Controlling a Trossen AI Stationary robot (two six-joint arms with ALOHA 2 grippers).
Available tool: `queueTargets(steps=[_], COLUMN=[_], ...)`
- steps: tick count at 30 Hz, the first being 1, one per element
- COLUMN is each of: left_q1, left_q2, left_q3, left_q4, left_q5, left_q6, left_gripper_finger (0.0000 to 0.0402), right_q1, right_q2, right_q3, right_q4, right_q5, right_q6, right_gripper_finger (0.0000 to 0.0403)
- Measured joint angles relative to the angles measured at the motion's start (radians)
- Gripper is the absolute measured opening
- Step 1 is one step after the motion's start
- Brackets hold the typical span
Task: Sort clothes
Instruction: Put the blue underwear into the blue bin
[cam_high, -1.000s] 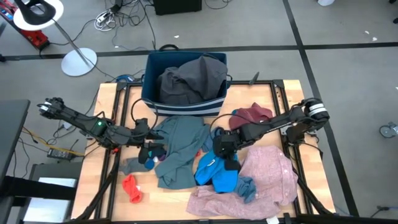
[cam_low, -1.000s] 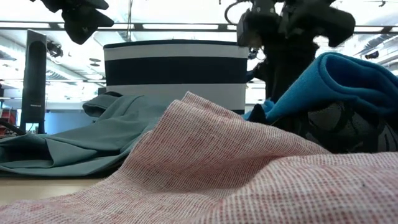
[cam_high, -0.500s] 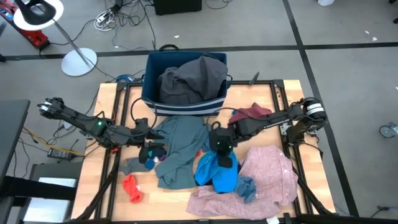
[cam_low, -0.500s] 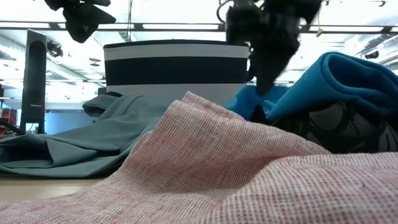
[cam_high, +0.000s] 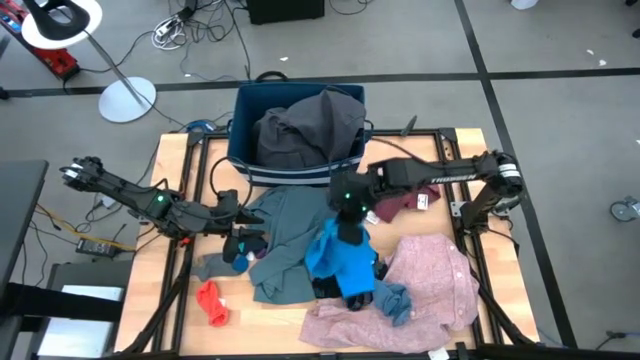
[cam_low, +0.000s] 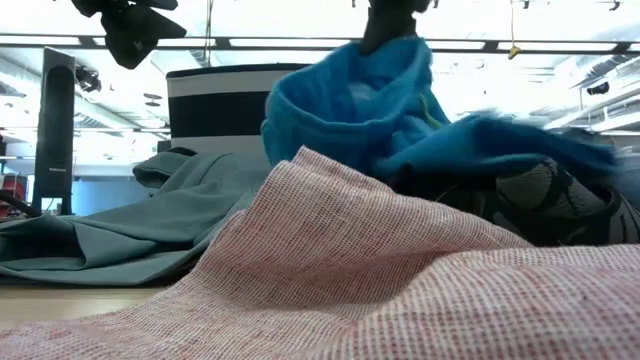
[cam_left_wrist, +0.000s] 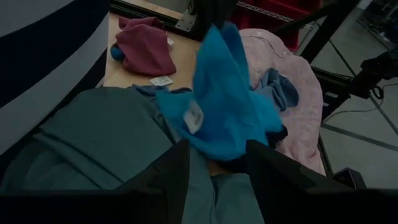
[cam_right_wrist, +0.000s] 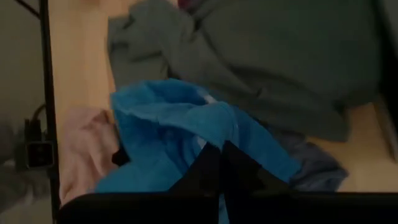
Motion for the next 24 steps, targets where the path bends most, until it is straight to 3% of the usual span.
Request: queueTargets(steps=[11, 24], left_q1=[0.000, 0.000], left_q2=[0.000, 0.000], left_q3=[0.000, 0.000], left_q4=[0.000, -0.025], left_q5=[0.000, -0.056], left_q6=[0.000, -0.026], left_gripper_finger=[0.0163, 0.0163], right_q1=[-0.032, -0.068], right_q2=[0.000, 0.000], right_q3=[0.202, 0.428], right_q4=[-0.047, -0.043], right_q5=[0.023, 0.191], right_q6=[-0.001, -0.045], right_gripper_finger=[0.0001, 0.0000])
